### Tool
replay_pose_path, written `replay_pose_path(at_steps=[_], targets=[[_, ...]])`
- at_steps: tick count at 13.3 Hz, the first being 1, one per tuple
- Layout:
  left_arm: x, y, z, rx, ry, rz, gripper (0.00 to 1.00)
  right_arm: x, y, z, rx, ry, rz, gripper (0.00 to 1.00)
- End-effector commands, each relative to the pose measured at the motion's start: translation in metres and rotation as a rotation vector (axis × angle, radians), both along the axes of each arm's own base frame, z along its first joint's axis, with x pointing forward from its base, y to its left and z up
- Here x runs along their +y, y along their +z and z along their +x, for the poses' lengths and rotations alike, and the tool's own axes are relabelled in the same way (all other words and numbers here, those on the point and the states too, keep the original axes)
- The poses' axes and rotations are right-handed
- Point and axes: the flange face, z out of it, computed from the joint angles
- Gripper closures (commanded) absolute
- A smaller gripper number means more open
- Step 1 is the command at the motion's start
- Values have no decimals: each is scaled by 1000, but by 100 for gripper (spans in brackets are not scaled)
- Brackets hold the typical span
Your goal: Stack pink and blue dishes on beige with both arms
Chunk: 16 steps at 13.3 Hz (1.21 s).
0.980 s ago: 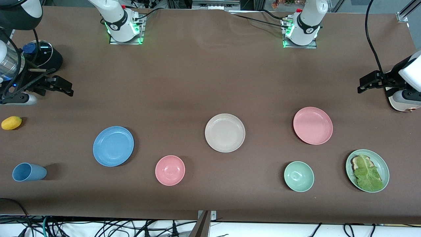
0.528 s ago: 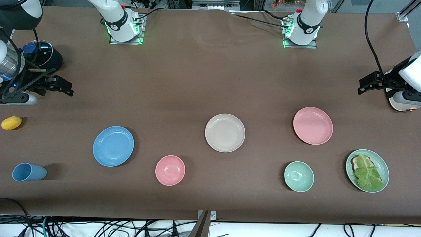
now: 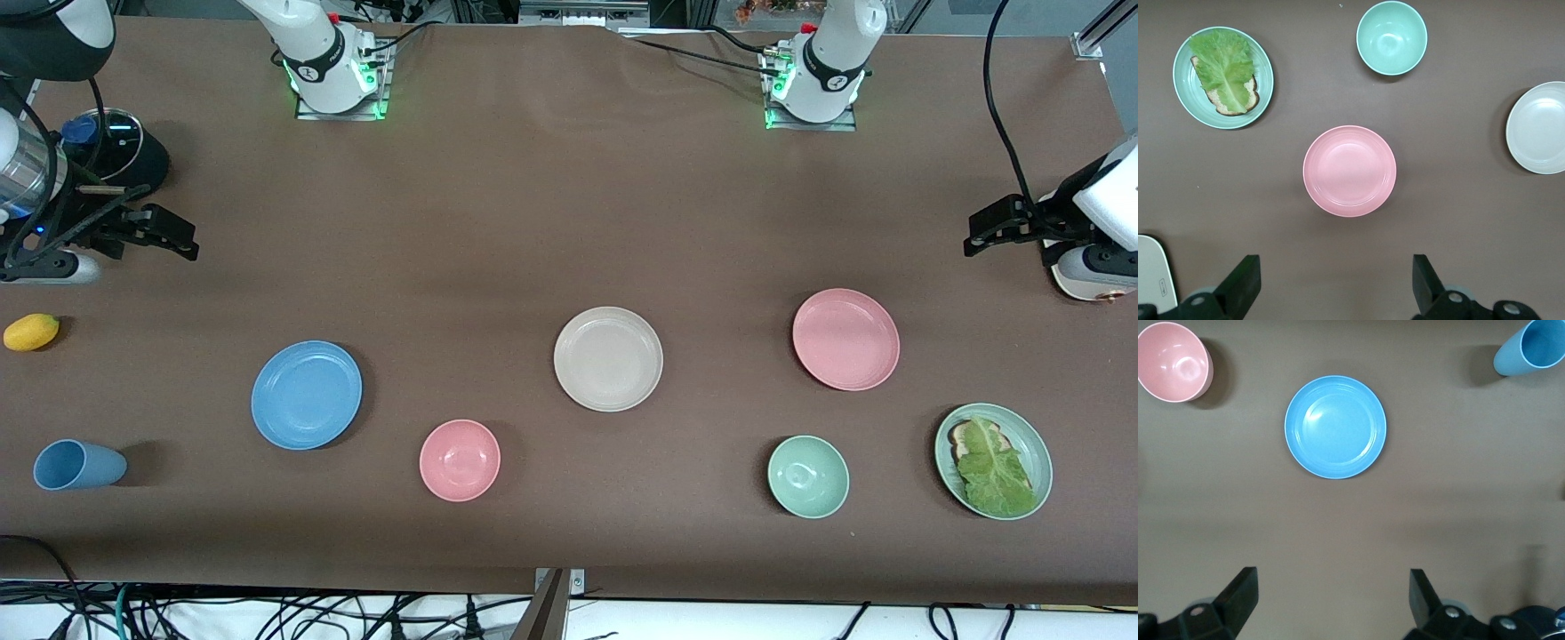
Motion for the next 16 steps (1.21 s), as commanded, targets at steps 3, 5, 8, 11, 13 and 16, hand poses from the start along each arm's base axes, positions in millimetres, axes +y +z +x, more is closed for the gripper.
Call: replay_pose_path(at_steps=[3, 5, 8, 11, 13, 16], targets=[[-2, 4, 5, -11, -7, -21, 0, 3, 8, 0, -7, -4, -10, 0], [3, 3, 6, -8, 0, -17, 0, 3, 9, 1, -13, -4, -10, 0], [11, -26, 17, 41, 17, -14, 0, 1, 8, 2, -19, -13, -11, 0], [25, -82, 37, 131, 38, -19, 0, 0, 10, 5, -39, -14, -10, 0], [50, -110, 43, 172, 79, -29, 0, -1, 10, 6, -42, -16, -9, 0], [59, -202, 71, 218, 91, 20, 0, -3, 4, 13, -61, -18, -10, 0]])
